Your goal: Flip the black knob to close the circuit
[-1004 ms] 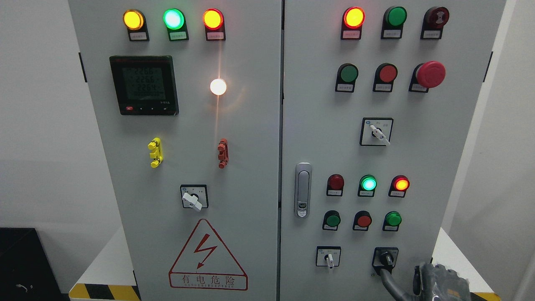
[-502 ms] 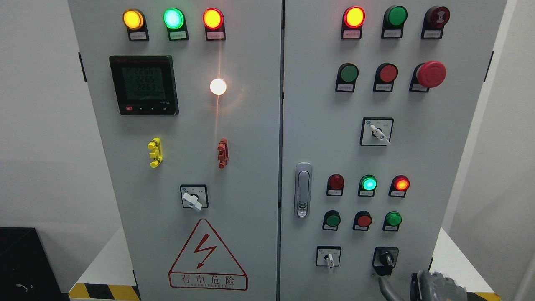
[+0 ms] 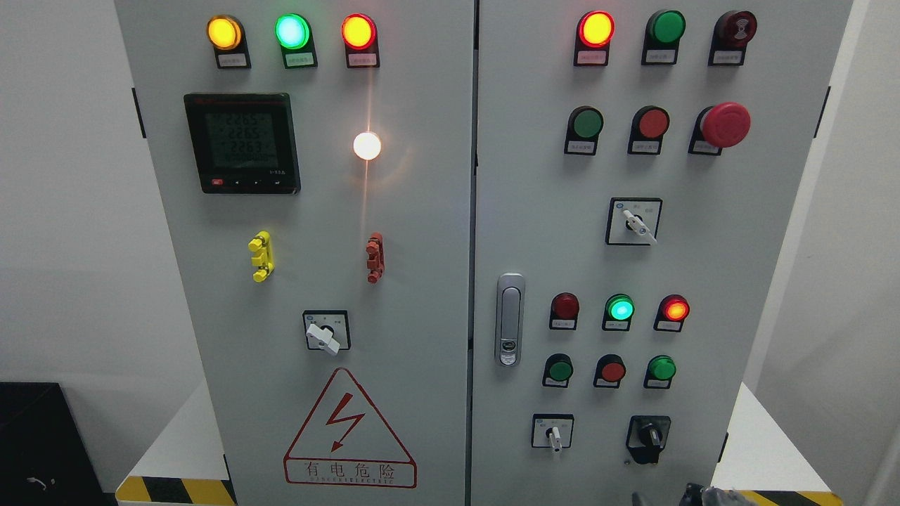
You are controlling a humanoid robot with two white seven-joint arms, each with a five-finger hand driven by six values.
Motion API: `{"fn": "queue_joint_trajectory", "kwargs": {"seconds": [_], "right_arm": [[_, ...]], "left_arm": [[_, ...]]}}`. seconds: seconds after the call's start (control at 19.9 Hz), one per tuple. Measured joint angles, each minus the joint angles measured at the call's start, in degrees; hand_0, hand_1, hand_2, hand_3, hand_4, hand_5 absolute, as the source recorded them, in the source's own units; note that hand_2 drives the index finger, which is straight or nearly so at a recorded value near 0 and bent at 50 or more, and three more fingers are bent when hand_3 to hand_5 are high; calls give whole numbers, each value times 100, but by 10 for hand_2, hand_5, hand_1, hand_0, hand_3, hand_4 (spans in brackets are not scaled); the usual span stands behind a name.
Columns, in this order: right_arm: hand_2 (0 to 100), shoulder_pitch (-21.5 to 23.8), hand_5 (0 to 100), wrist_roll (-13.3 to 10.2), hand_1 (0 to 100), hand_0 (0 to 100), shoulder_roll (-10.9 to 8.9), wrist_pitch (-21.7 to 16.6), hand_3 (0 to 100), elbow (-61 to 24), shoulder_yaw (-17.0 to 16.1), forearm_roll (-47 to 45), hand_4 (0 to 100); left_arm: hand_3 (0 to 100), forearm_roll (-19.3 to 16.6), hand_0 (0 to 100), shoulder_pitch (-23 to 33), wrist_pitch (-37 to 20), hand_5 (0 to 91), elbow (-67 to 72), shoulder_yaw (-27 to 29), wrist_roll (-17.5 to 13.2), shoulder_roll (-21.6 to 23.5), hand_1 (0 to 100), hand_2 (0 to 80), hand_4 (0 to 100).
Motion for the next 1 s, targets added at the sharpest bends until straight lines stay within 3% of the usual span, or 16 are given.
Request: {"fn": "queue_joint_trajectory", "kwargs": {"seconds": [0.15,0.3,0.35,0.5,0.6,0.8,1.0], "right_arm": [[549,253,652,-179,70,0,-4,0,817,-196,134,-713,732],[480,503,611,-323,83,0,-10,0,715,-384,233,-1476,675],[428,595,572,-381,86,0,-12,0,629,-452,261,-1780,618],[318,864,480,-475,81,0,-21,26,494,-663,336,-2656,502],[275,1012,423,-543,69,0,-25,27,454,-777,373,-3193,461],[175,1244,270,-587,22,0,-34,-26,320,-956,465,-4134,321],[114,1422,187,-619,0,0,-41,-249,235,-1084,559,-4936,232]], "left_arm": [[0,0,120,0,0,0,0,0,0,0,556,0,0],[0,-1,120,0,0,0,0,0,0,0,556,0,0],[0,-1,120,0,0,0,0,0,0,0,556,0,0],[0,-2,120,0,0,0,0,0,0,0,556,0,0],[0,-2,120,0,0,0,0,0,0,0,556,0,0],[0,-2,120,0,0,0,0,0,0,0,556,0,0],[0,0,120,0,0,0,0,0,0,0,556,0,0]]}}
